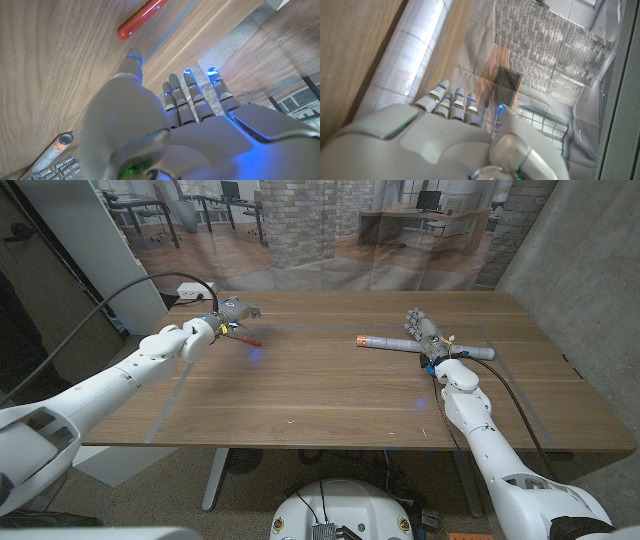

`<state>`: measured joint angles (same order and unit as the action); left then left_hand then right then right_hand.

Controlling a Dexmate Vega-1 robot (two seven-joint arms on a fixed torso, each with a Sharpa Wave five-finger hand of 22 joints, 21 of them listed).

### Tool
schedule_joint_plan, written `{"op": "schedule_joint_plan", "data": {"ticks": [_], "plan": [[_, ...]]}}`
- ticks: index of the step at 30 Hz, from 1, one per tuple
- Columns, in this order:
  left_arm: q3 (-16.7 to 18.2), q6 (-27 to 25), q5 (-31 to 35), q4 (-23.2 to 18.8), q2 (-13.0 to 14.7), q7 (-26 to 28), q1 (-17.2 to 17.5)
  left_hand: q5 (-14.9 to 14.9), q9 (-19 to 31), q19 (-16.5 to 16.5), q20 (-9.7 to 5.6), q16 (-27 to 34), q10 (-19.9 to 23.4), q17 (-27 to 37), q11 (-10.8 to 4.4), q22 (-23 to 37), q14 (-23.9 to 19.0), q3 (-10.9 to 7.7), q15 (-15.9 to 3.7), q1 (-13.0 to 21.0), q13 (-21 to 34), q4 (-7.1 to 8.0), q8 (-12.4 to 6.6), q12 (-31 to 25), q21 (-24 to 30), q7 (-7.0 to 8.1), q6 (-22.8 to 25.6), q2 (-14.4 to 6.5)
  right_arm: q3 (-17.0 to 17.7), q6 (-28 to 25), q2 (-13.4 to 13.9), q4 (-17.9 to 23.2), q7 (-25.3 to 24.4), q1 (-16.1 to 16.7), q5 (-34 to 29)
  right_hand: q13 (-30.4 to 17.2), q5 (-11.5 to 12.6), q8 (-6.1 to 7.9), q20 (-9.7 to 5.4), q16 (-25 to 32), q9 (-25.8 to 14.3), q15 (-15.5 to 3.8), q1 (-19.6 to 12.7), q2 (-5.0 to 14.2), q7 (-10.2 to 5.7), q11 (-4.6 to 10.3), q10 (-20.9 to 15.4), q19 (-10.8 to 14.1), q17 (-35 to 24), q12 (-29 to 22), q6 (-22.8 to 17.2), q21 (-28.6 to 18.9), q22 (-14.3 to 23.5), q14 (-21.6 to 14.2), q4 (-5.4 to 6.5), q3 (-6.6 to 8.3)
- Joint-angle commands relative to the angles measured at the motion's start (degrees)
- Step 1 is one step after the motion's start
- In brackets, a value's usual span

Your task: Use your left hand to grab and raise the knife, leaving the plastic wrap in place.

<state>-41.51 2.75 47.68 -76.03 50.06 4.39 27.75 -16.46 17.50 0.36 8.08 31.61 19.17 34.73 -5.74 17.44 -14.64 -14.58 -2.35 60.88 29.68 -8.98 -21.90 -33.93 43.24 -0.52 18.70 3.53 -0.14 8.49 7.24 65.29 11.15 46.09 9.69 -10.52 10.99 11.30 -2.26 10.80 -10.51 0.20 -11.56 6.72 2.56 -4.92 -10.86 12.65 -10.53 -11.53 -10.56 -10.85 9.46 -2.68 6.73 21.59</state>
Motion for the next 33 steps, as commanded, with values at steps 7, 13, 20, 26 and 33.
{"op": "schedule_joint_plan", "data": {"ticks": [7,13,20,26,33], "plan": [[-4.1,1.9,1.6,2.4,-0.3,-2.5,-3.4,-0.4,0.5,-0.5,-0.30,0.7,-0.8,1.2,-0.68,0.4,1.2,0.91,-2.42,1.6,1.1,-0.04,-0.96,-1.0,0.6,0.99,0.2,0.4,0.0,0.3,-0.3,-0.9,-0.5,-0.4,-0.3,-0.3,0.2,-0.07,-1.43,0.1,-0.2,0.02,0.7,-0.03,-0.40,0.27,-0.3,0.3,-0.1,0.1,-0.3,-0.3,0.3,-0.5,-0.08,-0.16],[-4.5,1.9,2.3,2.2,-0.1,-2.7,-3.5,-0.5,0.7,-0.3,-0.79,1.3,0.0,1.8,-1.34,0.4,0.8,1.13,-3.01,2.6,1.7,-0.06,-1.68,-1.8,1.0,1.51,0.8,0.2,0.0,0.2,-0.4,-1.0,-0.6,-0.3,-0.3,-0.3,0.2,-0.14,-1.43,0.1,-0.1,-0.04,0.8,-0.04,-0.49,0.61,-0.2,0.3,-0.1,0.2,-0.2,-0.3,0.3,-0.5,-0.07,-0.20],[-4.5,0.8,3.2,1.7,0.3,-2.0,-2.8,-0.5,1.0,-0.5,-0.74,1.8,0.1,2.4,-1.33,0.4,0.7,1.25,-2.96,3.2,2.4,0.13,-2.20,-2.4,1.2,1.45,1.0,-0.4,-0.1,0.3,-0.5,-1.3,-0.7,-0.3,-0.4,-0.3,0.3,-0.20,-1.43,0.1,-0.1,0.00,0.9,-0.05,-0.51,0.36,-0.2,0.3,-0.1,0.2,-0.1,-0.3,0.3,-0.5,-0.05,-0.23],[-4.8,-0.1,4.0,1.7,0.5,-1.8,-2.3,-0.4,1.2,-0.7,-0.52,2.1,-0.2,3.0,-1.06,0.4,0.9,1.38,-2.76,3.7,2.9,0.21,-2.42,-2.8,1.4,1.15,0.7,-0.8,-0.2,0.4,-0.8,-1.8,-0.8,-0.6,-0.4,-0.3,0.3,-0.22,-1.42,0.1,-0.1,-0.04,1.0,-0.07,-0.53,0.37,-0.2,0.4,-0.1,0.2,-0.1,-0.3,0.3,-0.5,-0.02,-0.28],[-5.4,-0.2,4.8,2.7,0.3,-0.4,-2.3,-0.3,1.5,-0.7,-0.49,2.6,-0.1,3.6,-1.07,0.5,0.7,1.59,-2.84,4.1,3.4,0.30,-2.83,-3.3,1.6,1.31,0.7,-1.1,-0.3,0.5,-1.0,-2.0,-1.0,-0.6,-0.6,-0.3,0.3,-0.23,-1.42,0.1,-0.1,0.00,1.1,-0.07,-0.53,0.41,-0.3,0.4,-0.1,0.2,-0.1,-0.3,0.3,-0.5,0.00,-0.31]]}}
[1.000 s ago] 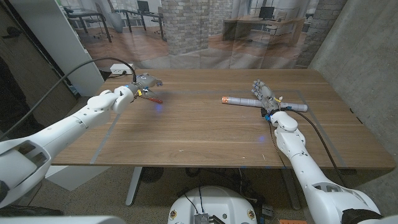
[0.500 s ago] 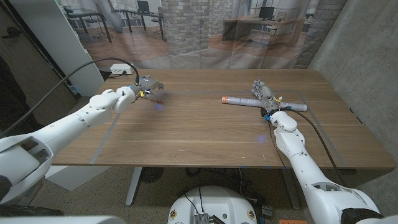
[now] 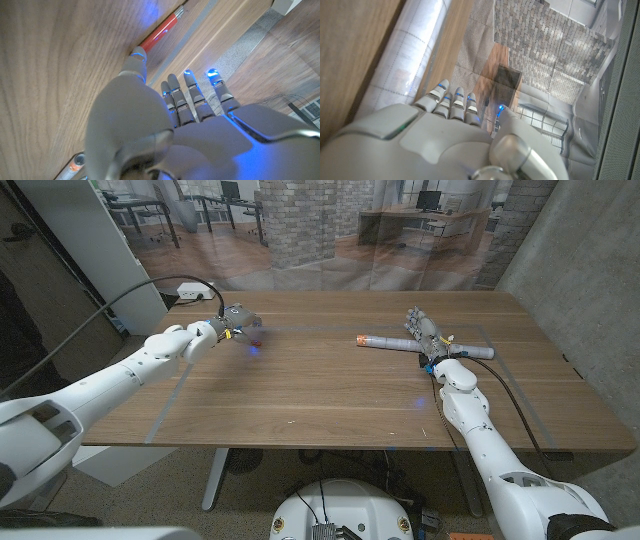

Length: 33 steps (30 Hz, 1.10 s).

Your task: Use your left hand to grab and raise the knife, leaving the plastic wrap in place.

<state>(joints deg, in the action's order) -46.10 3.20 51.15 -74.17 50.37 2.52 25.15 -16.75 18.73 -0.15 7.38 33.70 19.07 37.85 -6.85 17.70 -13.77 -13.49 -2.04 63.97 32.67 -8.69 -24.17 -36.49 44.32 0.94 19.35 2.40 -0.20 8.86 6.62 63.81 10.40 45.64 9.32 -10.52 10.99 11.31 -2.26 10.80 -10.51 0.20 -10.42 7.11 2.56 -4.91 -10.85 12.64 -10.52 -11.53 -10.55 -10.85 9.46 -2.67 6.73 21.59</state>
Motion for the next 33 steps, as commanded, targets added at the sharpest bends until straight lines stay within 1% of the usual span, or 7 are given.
{"op": "schedule_joint_plan", "data": {"ticks": [1,8,10,14,21,29,33], "plan": [[-1.0,-0.6,1.7,1.3,-0.2,2.0,0.1,0.1,0.3,-0.1,0.29,0.6,-0.1,0.5,0.02,0.2,-0.2,0.52,-3.13,1.0,0.5,0.02,-0.58,-0.7,0.5,-0.17,0.0,0.0,-0.2,0.2,-0.4,-0.5,-0.4,-0.1,-0.2,-0.3,0.3,-0.24,-1.41,0.1,-0.1,0.00,-0.1,-0.46,-0.54,0.41,-0.3,0.4,-0.1,0.2,-0.1,-0.3,0.3,-0.5,0.01,-0.31],[-2.0,-0.3,2.6,3.2,-1.0,4.6,-0.4,0.3,0.6,-0.1,0.30,1.3,0.1,1.3,-0.06,0.3,-0.5,0.77,-3.26,1.4,1.1,0.16,-1.19,-1.4,0.8,-0.03,0.3,-0.5,-0.1,0.2,-0.5,-0.1,-0.9,0.3,-0.3,-0.3,0.3,-0.23,-1.42,0.1,-0.1,-0.06,0.0,-0.47,-0.57,0.32,-0.4,0.5,-0.1,0.2,-0.1,-0.3,0.3,-0.5,0.00,-0.33],[-2.4,-0.4,3.0,4.0,-1.3,5.9,-0.5,0.4,0.7,-0.1,0.28,1.5,0.1,1.6,-0.27,0.3,-0.5,0.86,-3.22,1.6,1.4,0.16,-1.38,-1.6,1.0,-0.04,0.3,-0.6,-0.1,0.1,-0.5,-0.1,-0.9,0.4,-0.3,-0.2,0.3,-0.21,-1.39,0.1,-0.1,-0.01,0.0,-0.48,-0.56,0.34,-0.5,0.5,-0.1,0.1,-0.2,-0.3,0.3,-0.6,0.00,-0.34],[-3.0,-0.3,3.1,5.5,-1.8,8.6,-0.6,0.5,0.9,-0.1,0.36,1.8,0.1,2.0,-0.10,0.4,-0.4,0.97,-3.18,1.8,1.8,0.21,-1.63,-1.9,1.1,-0.09,0.3,-0.8,-0.1,0.0,-0.4,0.0,-1.1,0.5,-0.3,-0.2,0.3,-0.21,-1.37,0.1,-0.1,-0.03,0.1,-0.51,-0.57,0.42,-0.6,0.5,0.0,0.1,-0.2,-0.3,0.3,-0.6,-0.01,-0.37],[-4.1,-0.1,3.0,6.8,-2.4,9.7,-1.1,0.8,1.2,0.0,0.28,2.5,0.3,2.7,-0.14,0.4,-0.7,1.45,-3.24,1.7,2.4,0.42,-2.23,-2.6,1.5,-0.13,0.6,-0.9,-0.1,0.3,-0.4,-0.3,-1.3,0.2,-0.4,-0.2,0.4,-0.20,-1.33,0.1,-0.1,-0.01,0.1,-0.55,-0.56,0.31,-0.6,0.6,0.0,0.2,-0.3,-0.3,0.3,-0.7,-0.01,-0.40],[-5.0,0.0,2.4,8.0,-2.9,11.7,-0.9,1.1,1.7,0.2,0.27,3.5,0.9,3.6,-0.32,0.5,-1.1,1.84,-3.27,2.3,3.2,0.33,-3.16,-3.6,2.0,0.31,1.2,-1.0,0.1,0.0,-0.4,-0.5,-1.4,0.2,-0.3,-0.2,0.4,-0.23,-1.31,0.1,-0.1,0.01,0.2,-0.58,-0.57,0.44,-0.6,0.6,0.0,0.2,-0.3,-0.3,0.3,-0.7,-0.03,-0.44],[-5.5,-0.3,2.7,8.0,-2.9,12.9,-0.8,1.3,2.2,0.8,0.11,4.4,2.0,4.1,-0.93,0.6,-2.2,2.08,-3.75,2.8,4.0,0.27,-4.31,-4.6,2.5,0.69,2.4,-1.3,0.1,0.3,-0.5,-1.0,-1.3,0.1,-0.3,-0.2,0.4,-0.24,-1.33,0.1,-0.1,-0.01,0.3,-0.59,-0.65,0.41,-0.6,0.6,0.0,0.2,-0.3,-0.3,0.3,-0.8,-0.03,-0.45]]}}
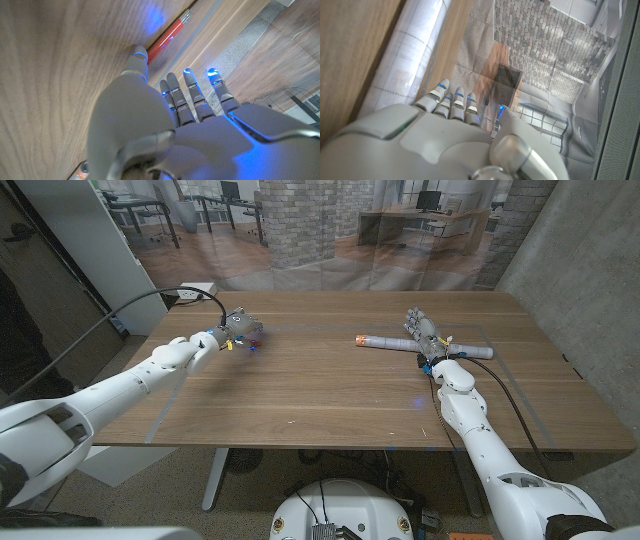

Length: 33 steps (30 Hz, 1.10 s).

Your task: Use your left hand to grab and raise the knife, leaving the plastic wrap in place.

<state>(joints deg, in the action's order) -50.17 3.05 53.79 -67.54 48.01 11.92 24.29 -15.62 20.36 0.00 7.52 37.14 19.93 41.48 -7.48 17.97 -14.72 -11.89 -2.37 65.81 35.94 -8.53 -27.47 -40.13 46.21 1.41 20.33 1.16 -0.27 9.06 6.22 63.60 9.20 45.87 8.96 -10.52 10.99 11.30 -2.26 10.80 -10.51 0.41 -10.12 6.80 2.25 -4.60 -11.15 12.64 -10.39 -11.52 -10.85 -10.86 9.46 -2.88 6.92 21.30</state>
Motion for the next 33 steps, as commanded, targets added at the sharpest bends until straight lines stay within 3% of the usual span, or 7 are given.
{"op": "schedule_joint_plan", "data": {"ticks": [1,18,26,33], "plan": [[-1.5,-0.3,0.1,1.3,-0.5,3.4,0.1,0.2,0.6,0.8,-0.09,1.0,1.2,0.6,-0.57,0.3,-1.2,0.47,-3.48,1.2,0.9,0.04,-1.12,-1.2,0.8,0.23,1.4,-0.2,0.2,0.2,-0.1,-0.9,-0.1,-0.2,0.1,-0.2,0.4,-0.26,-1.32,0.1,-0.1,-0.22,0.0,-0.28,-0.33,0.11,-0.3,0.6,-0.1,0.2,0.1,-0.3,0.3,-0.6,-0.23,-0.17],[-3.3,-1.8,1.3,2.0,-0.9,4.3,0.6,0.9,1.8,1.2,-0.52,1.9,1.1,1.1,-1.11,0.1,-1.7,0.82,-4.04,3.4,2.8,-0.43,-2.81,-2.7,1.7,0.74,1.5,-0.6,0.6,0.5,-0.2,-1.6,-0.2,-0.2,0.1,-0.2,0.5,-0.21,-1.29,0.1,-0.1,-0.07,0.1,-0.25,-0.31,-0.01,-0.5,0.7,-0.1,0.2,-0.1,-0.3,0.3,-0.7,-0.28,-0.16],[-4.4,-2.5,1.7,3.3,-1.4,4.1,0.4,1.2,2.4,2.0,-0.66,1.4,2.3,0.0,-1.20,0.0,-3.7,0.79,-4.76,3.9,3.7,-0.26,-4.57,-4.0,2.4,1.26,3.4,-0.8,0.6,0.4,0.0,-0.8,-0.4,0.0,0.0,-0.2,0.5,-0.26,-1.28,0.1,-0.1,-0.08,0.1,-0.24,-0.39,-0.04,-0.5,0.7,-0.1,0.2,0.0,-0.2,0.3,-0.8,-0.28,-0.17],[-5.6,-2.8,1.6,5.0,-2.3,2.9,-0.2,1.6,2.7,2.2,-0.81,0.5,2.0,-0.9,-1.45,-0.2,-3.6,0.85,-4.76,3.7,3.7,0.11,-5.10,-4.0,2.9,0.81,3.0,-1.2,0.6,0.1,0.3,0.2,-0.8,0.4,-0.2,-0.2,0.5,-0.25,-1.27,0.1,-0.1,0.08,0.2,-0.23,-0.41,-0.02,-0.6,0.7,-0.1,0.2,-0.1,-0.2,0.3,-0.8,-0.28,-0.19]]}}
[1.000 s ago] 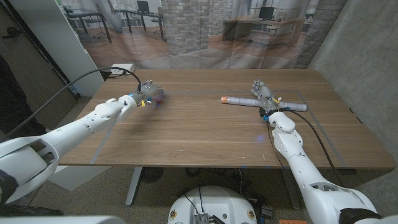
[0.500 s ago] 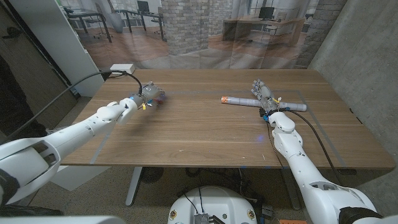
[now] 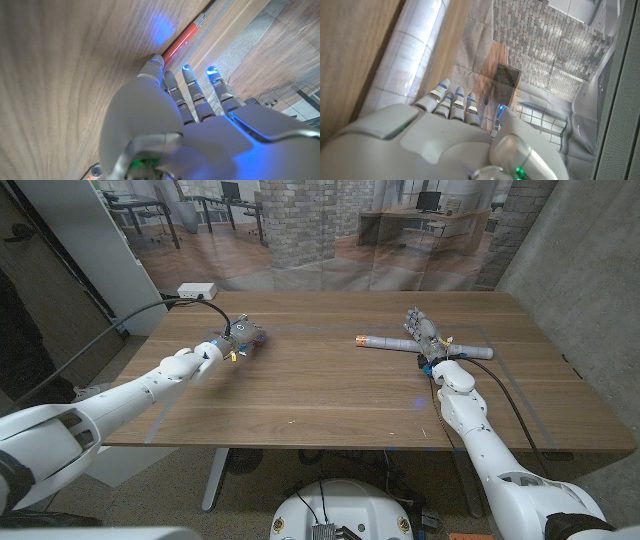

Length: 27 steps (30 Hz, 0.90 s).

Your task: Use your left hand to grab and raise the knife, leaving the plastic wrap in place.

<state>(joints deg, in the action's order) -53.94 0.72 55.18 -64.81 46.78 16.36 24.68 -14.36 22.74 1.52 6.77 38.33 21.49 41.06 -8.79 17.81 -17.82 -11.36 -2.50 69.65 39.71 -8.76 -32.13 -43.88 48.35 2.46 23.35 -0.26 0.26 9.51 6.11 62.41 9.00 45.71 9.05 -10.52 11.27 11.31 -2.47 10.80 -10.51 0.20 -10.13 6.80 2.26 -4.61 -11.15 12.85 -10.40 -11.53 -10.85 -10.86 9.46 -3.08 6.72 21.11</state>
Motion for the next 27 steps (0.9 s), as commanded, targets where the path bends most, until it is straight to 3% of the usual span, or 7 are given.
{"op": "schedule_joint_plan", "data": {"ticks": [1,9,12,16,18,22,27], "plan": [[-1.9,-0.6,0.1,2.5,-1.2,-1.8,-0.7,0.4,0.4,0.9,-0.18,-0.9,0.4,-0.7,-0.20,0.0,-0.7,0.33,-4.69,-0.1,-0.2,0.33,-0.52,-0.2,0.9,-0.12,-0.1,0.3,0.0,-0.4,0.4,1.6,-0.7,0.7,-0.4,-0.2,0.2,-0.25,-1.02,0.1,-0.1,0.30,0.2,-0.24,-0.40,-0.01,-0.6,0.5,-0.1,0.2,-0.1,-0.2,0.3,-0.6,-0.09,0.00],[-2.3,-0.4,-2.3,5.1,-2.5,-3.0,-1.5,1.4,-1.3,4.5,-1.21,-4.7,0.0,-5.8,0.72,-0.3,-4.4,0.03,-5.87,-0.9,-3.6,0.85,0.44,2.8,3.7,0.33,-2.0,0.1,-0.2,-0.5,0.8,2.7,-1.4,1.0,-0.9,-0.3,0.3,-0.22,-0.97,0.1,-0.1,0.37,0.2,-0.22,-0.43,-0.29,-0.8,0.5,-0.1,0.1,-0.2,-0.2,0.3,-0.9,-0.13,0.02],[-2.5,-0.3,-3.5,6.6,-3.3,-3.4,-1.9,2.3,-3.6,5.5,-0.94,-7.8,0.9,-10.3,1.58,-0.2,-6.6,-0.44,-6.34,-2.5,-6.9,1.74,2.81,5.6,5.9,-1.54,-4.9,-1.0,-0.3,-0.7,0.9,3.1,-1.6,1.1,-1.0,-0.3,0.3,-0.21,-0.94,0.1,-0.1,0.43,0.2,-0.22,-0.56,-0.35,-1.0,0.5,-0.1,0.1,-0.3,-0.2,0.3,-1.0,-0.15,0.02],[-2.8,0.2,-4.8,8.0,-3.9,-3.0,-2.3,3.0,-6.6,6.3,-1.13,-10.5,3.8,-15.7,2.57,-0.1,-10.4,-1.05,-5.96,-4.1,-11.1,2.07,4.72,8.7,8.5,-2.10,-5.5,-1.9,-0.4,-0.9,1.0,3.5,-1.9,1.2,-1.1,-0.3,0.3,-0.21,-0.94,0.2,-0.1,0.44,0.2,-0.23,-0.69,-0.31,-1.0,0.5,-0.1,0.1,-0.3,-0.2,0.3,-1.0,-0.17,0.02],[-3.2,0.4,-4.9,8.5,-4.0,-2.2,-2.5,3.3,-8.4,7.6,-1.38,-11.7,8.0,-19.2,2.28,-0.1,-14.3,-1.95,-7.22,-4.6,-14.0,2.03,5.17,10.0,10.8,-2.06,-3.9,-3.1,-0.5,-1.0,1.1,3.7,-2.1,1.3,-1.3,-0.3,0.3,-0.20,-0.95,0.2,-0.1,0.42,0.2,-0.23,-0.71,-0.25,-1.0,0.5,-0.1,0.1,-0.3,-0.2,0.3,-1.2,-0.17,0.02],[-3.9,1.5,-5.1,9.6,-4.3,-0.2,-3.0,3.6,-11.0,9.5,-3.33,-12.9,16.4,-24.1,-0.15,-0.5,-22.4,-4.42,-9.95,-4.4,-18.9,1.07,4.73,12.0,14.5,-1.13,1.9,-5.2,-0.5,-0.9,1.2,3.9,-2.4,1.3,-1.4,-0.3,0.3,-0.17,-0.96,0.2,-0.1,0.40,0.2,-0.25,-0.97,-0.27,-1.0,0.5,-0.1,0.1,-0.4,-0.2,0.3,-1.3,-0.19,0.01],[-4.9,3.5,-5.8,12.3,-5.4,2.6,-3.8,4.0,-11.8,12.8,-5.36,-10.6,25.2,-23.8,-2.05,-1.5,-30.8,-6.40,-10.98,-1.9,-23.0,-0.84,2.11,13.5,18.6,-0.06,13.3,-5.3,-0.7,-1.0,1.3,4.2,-2.7,1.4,-1.5,-0.3,0.3,-0.18,-0.96,0.2,-0.1,0.37,0.3,-0.25,-1.14,-0.22,-1.1,0.5,-0.1,0.1,-0.4,-0.2,0.3,-1.3,-0.20,0.01]]}}
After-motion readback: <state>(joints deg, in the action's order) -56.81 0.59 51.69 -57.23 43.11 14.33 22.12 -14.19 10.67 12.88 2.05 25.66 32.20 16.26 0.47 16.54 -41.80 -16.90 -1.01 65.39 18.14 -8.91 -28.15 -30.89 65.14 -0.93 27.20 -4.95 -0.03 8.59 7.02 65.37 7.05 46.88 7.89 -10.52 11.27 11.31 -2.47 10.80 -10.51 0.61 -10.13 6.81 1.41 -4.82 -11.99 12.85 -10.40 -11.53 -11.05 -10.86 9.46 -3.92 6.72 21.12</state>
